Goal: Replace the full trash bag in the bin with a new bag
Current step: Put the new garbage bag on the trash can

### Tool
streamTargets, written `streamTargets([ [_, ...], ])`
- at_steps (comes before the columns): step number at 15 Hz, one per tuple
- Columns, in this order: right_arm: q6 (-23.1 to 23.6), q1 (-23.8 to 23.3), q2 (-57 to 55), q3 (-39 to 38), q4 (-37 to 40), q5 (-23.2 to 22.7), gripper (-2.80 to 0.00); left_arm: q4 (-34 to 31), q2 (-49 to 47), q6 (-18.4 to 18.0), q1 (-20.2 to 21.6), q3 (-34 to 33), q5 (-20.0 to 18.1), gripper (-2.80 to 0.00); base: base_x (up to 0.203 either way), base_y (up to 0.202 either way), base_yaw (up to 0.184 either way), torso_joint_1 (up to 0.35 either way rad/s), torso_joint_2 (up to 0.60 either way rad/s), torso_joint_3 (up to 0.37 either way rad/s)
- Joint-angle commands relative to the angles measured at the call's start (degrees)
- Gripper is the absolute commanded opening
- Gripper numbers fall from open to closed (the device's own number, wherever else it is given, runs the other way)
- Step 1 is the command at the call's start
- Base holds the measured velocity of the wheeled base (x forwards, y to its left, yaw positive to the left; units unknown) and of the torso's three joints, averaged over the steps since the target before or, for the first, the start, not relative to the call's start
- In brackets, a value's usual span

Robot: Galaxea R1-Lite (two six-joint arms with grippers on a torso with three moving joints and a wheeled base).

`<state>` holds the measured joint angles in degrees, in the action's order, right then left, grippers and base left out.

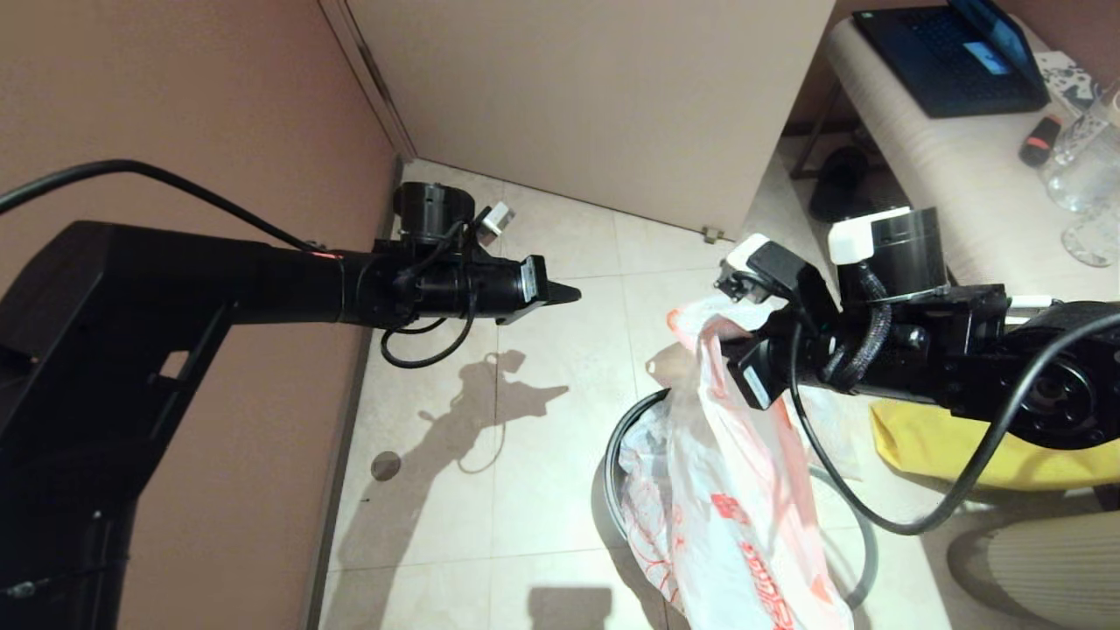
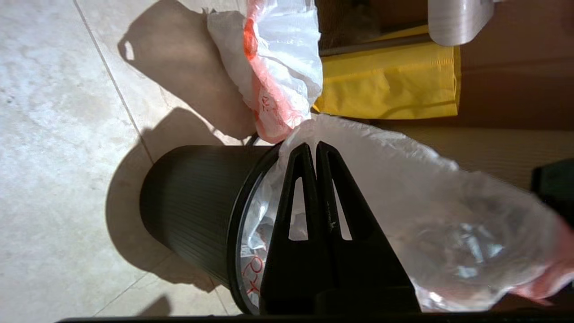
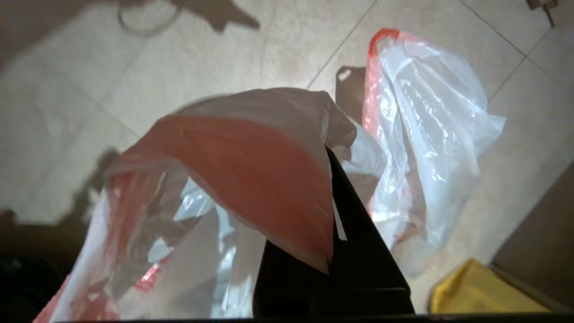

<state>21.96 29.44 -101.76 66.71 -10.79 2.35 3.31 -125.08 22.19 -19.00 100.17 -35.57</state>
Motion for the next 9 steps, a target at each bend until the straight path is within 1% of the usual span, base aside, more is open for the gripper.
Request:
streamTargets([
  [1,9.4,-0.7,2.2,-2.8,3.0,1.8,-2.80,-0.8,2.3,0.2,0.1,-0.1,-0.6,-2.80,0.000,0.000,0.000,0.000,0.00,0.000],
  [2,11.9,-2.0,3.3,-3.8,5.3,2.6,-2.80,-2.2,3.2,0.2,0.0,0.2,-0.7,-2.80,0.000,0.000,0.000,0.000,0.00,0.000],
  [3,12.4,-2.7,4.0,-4.1,7.0,3.0,-2.80,-5.0,4.6,0.2,-0.4,0.7,-0.8,-2.80,0.000,0.000,0.000,0.000,0.00,0.000],
  [4,14.3,-4.0,4.4,-4.1,9.9,3.2,-2.80,-7.6,5.4,0.1,-1.7,1.7,-0.8,-2.80,0.000,0.000,0.000,0.000,0.00,0.000],
  [5,17.5,-5.1,4.6,-3.6,13.8,4.0,-2.80,-9.9,5.7,0.1,-2.9,2.5,-0.7,-2.80,0.000,0.000,0.000,0.000,0.00,0.000],
  [6,18.7,-5.6,4.4,-1.7,17.1,4.9,-2.80,-11.7,5.9,0.0,-3.5,3.2,-0.5,-2.80,0.000,0.000,0.000,0.000,0.00,0.000],
  [8,19.8,-5.4,3.4,4.6,24.0,4.9,-2.80,-12.6,7.3,0.5,-2.3,2.8,-0.5,-2.80,0.000,0.000,0.000,0.000,0.00,0.000],
  [9,20.0,-5.0,3.7,7.8,29.2,4.4,-2.80,-13.9,9.1,1.3,-1.5,2.0,-0.5,-2.80,0.000,0.000,0.000,0.000,0.00,0.000],
])
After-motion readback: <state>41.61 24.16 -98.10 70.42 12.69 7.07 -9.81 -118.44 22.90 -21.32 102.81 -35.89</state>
